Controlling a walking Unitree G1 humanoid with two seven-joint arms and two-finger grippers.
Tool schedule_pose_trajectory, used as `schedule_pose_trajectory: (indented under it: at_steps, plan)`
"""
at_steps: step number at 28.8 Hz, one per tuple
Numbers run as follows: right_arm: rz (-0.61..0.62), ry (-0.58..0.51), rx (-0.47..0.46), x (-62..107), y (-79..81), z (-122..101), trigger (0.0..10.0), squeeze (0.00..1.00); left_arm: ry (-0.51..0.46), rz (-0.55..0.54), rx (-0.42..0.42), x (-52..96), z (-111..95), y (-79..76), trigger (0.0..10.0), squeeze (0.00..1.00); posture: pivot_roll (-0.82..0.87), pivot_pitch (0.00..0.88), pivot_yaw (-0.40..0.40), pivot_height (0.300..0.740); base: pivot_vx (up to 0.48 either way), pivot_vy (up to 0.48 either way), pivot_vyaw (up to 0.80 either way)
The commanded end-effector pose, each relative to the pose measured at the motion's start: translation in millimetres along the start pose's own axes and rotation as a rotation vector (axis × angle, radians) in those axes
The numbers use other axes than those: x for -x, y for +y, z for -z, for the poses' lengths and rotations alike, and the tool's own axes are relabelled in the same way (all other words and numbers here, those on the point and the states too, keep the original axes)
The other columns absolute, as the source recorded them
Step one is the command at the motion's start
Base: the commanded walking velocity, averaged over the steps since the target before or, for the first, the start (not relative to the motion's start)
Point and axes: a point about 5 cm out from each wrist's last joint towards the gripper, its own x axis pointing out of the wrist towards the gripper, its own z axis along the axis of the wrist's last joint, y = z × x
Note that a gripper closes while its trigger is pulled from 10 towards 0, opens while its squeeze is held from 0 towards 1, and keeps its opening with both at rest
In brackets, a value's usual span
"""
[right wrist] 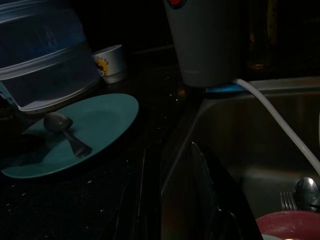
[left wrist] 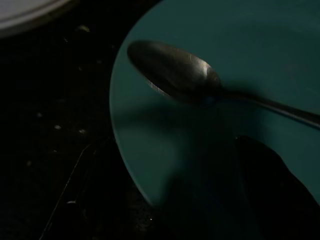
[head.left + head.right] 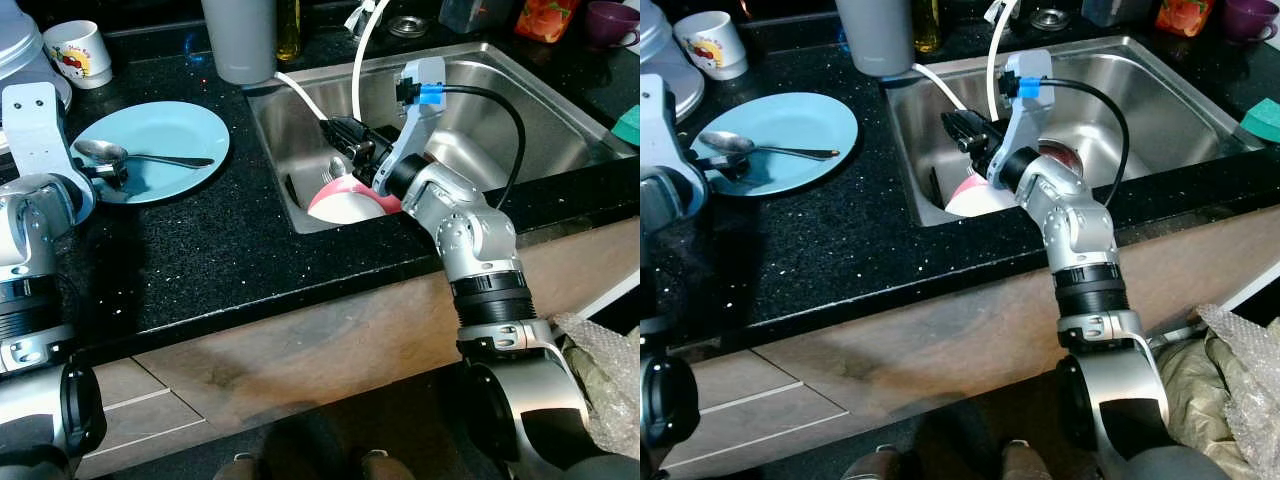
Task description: Kitchen organization
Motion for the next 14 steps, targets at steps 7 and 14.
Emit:
schedule_pose_trajectory:
  at_steps: [7, 14]
  plan:
    - [-0.006, -0.010, 0.014, -2.1, -1.0, -3.1, 10.0, 0.00, -0.002, 0.082, 0.032, -13.8, 1.4, -6.2, 10.0, 0.00, 0.05, 0.173, 0.021, 0.740, 0.000, 0.000, 0.00]
    - [-0.006, -0.013, 0.018, -2.5, -1.2, -5.0, 10.0, 0.00, -0.018, 0.157, -0.013, -18.6, -10.0, -13.9, 10.0, 0.00, 0.04, 0.172, 0.028, 0.740, 0.000, 0.000, 0.00]
